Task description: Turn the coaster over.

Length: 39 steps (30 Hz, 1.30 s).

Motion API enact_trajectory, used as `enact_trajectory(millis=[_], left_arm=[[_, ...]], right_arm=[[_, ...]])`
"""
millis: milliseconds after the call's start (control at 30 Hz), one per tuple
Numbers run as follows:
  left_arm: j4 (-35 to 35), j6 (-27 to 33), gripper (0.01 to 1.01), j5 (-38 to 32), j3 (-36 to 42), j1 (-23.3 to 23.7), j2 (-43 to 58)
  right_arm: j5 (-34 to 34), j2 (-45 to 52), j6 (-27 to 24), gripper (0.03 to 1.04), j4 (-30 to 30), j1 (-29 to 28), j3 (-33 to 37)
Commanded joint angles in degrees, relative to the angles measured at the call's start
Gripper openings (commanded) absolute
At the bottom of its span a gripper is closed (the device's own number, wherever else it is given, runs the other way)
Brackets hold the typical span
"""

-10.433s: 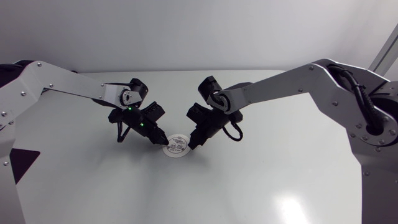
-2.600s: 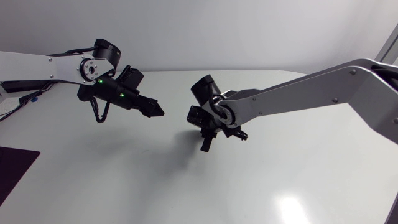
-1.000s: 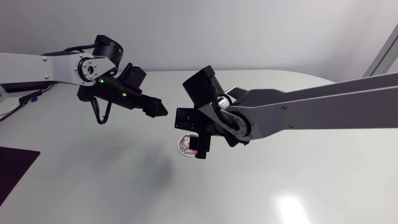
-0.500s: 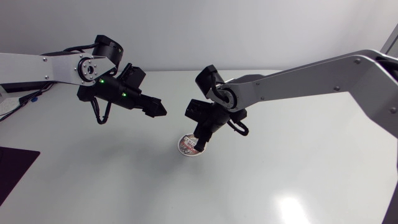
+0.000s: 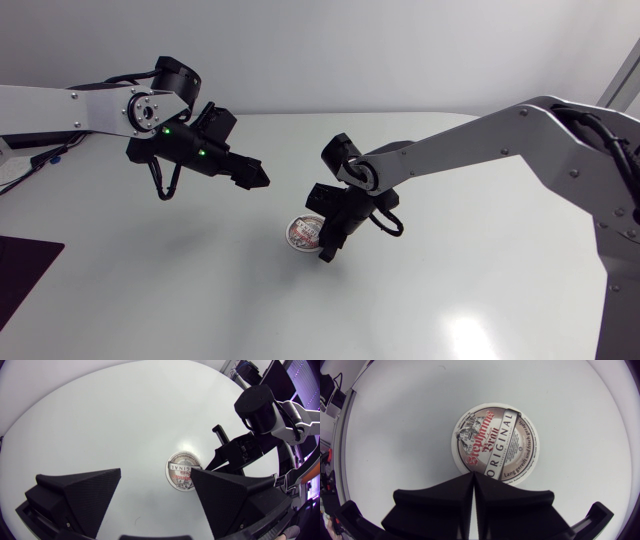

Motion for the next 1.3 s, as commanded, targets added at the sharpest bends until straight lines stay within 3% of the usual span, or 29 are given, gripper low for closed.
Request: enact_trajectory(millis=[0,333,533,567,667,833,900,1033,1167,1267], left_arm=[[-0.34,-0.84,0.979,-0.1,-0.13,-0.72,0.95],[-0.43,-1.01,0.979,-0.19,-0.48,-1.16,0.25],[-0.86,-1.19,0.979,-0.54,-0.66,-0.45,-1.68],[-0.86,-1.19,0.979,-0.89,-0.92,-0.19,-2.65],[-0.78,-0.84,0.979,-2.12,-2.24,1.39,-5.9],[-0.43,-0.75,0.979,-5.2,-4.44,4.03,-11.0],[0.28,-0.75,0.979,-6.95,-6.02,4.29,-13.64],[1.6,-1.37,0.979,-9.24,-9.36,5.52,-18.38],[4.06,-4.09,0.979,-13.98,-13.49,7.1,-22.95],[7.22,-5.76,0.979,-16.27,-17.71,8.42,-27.26]], right_arm=[[-0.01,-0.24,-0.62,0.04,-0.83,-0.85,-3.8],[0.34,-6.57,-1.94,0.05,-3.64,-3.57,-3.97],[-0.01,-17.82,0.43,0.06,-0.74,-3.75,-6.43],[0.17,-20.81,1.58,0.08,0.22,-3.75,-7.31],[3.24,-29.15,3.77,0.36,2.95,-4.89,-10.48],[9.39,-39.17,6.06,0.75,8.48,-9.02,-16.54],[12.12,-42.78,7.46,0.86,10.15,-10.52,-19.09],[18.18,-49.72,9.84,1.0,15.16,-12.89,-24.98],[22.84,-57.72,10.28,1.0,21.49,-14.56,-31.92],[24.07,-62.11,10.1,1.0,22.28,-15.97,-35.79]])
